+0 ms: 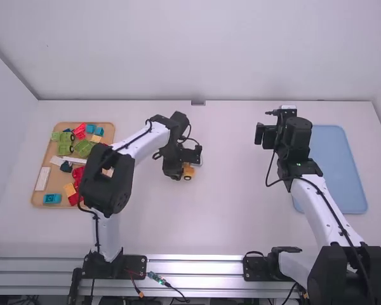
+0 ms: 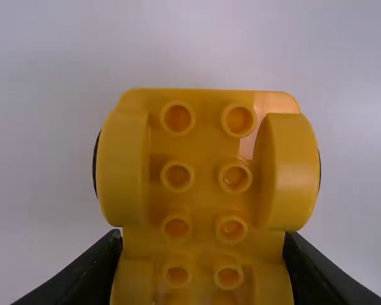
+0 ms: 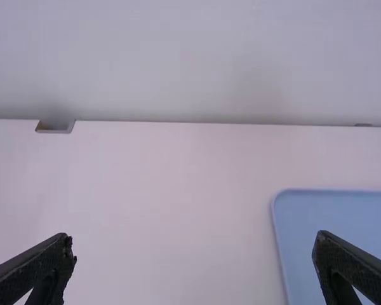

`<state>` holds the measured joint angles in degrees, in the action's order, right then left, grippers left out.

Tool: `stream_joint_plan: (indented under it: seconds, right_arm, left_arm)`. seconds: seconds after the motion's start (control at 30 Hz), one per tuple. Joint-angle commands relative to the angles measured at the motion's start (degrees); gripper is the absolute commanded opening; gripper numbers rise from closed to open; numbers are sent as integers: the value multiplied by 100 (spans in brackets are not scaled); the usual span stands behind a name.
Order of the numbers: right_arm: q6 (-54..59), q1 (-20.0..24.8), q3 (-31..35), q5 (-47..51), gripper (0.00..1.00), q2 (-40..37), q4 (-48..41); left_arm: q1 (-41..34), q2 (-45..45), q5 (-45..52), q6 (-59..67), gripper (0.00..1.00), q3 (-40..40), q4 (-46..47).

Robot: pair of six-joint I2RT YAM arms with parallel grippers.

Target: Assemble lego blocks to make yellow taxi

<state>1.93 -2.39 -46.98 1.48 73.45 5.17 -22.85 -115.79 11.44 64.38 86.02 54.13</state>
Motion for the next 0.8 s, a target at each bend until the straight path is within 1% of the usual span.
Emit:
stream_joint_plan:
  seconds: [0.0, 0.13, 0.27, 0.37, 0.5, 0.6, 0.63, 0.67, 0.7, 0.73, 0.77]
  right_arm:
    - [4, 22, -181, 4, 99, 19, 22]
    - [7, 20, -181, 7, 99, 19, 24]
    - [4, 20, -181, 7, 99, 19, 41]
    - [4, 20, -181, 2, 99, 19, 43]
    - [7, 22, -181, 4, 99, 19, 26]
    - [4, 20, -181, 4, 99, 19, 26]
    - [7, 20, -181, 2, 99, 19, 35]
    - [7, 22, -181, 7, 99, 19, 43]
    - [7, 20, -181, 7, 99, 19, 54]
    - [7, 22, -181, 4, 99, 19, 74]
    - [7, 22, -181, 4, 99, 19, 78]
  left_arm:
    - [-107, 201, 422, 258, 47, -199, -101]
    - [-284, 201, 142, -74, 43, -625, -901]
    - [-426, 201, -188, -372, 41, -848, -1261]
    - [-411, 201, -181, -350, 41, -968, -1386]
    - [-407, 201, -144, -787, 42, -1154, -1720]
    - [-433, 201, -144, -866, 43, -1268, -1821]
    - [-433, 201, -140, -866, 46, -1309, -1864]
    - [-433, 201, -142, -863, 52, -1351, -1912]
    - [-433, 201, -151, -863, 61, -1366, -1930]
    - [-433, 201, -195, -872, 73, -1366, -1923]
    - [-433, 201, -212, -872, 76, -1364, -1921]
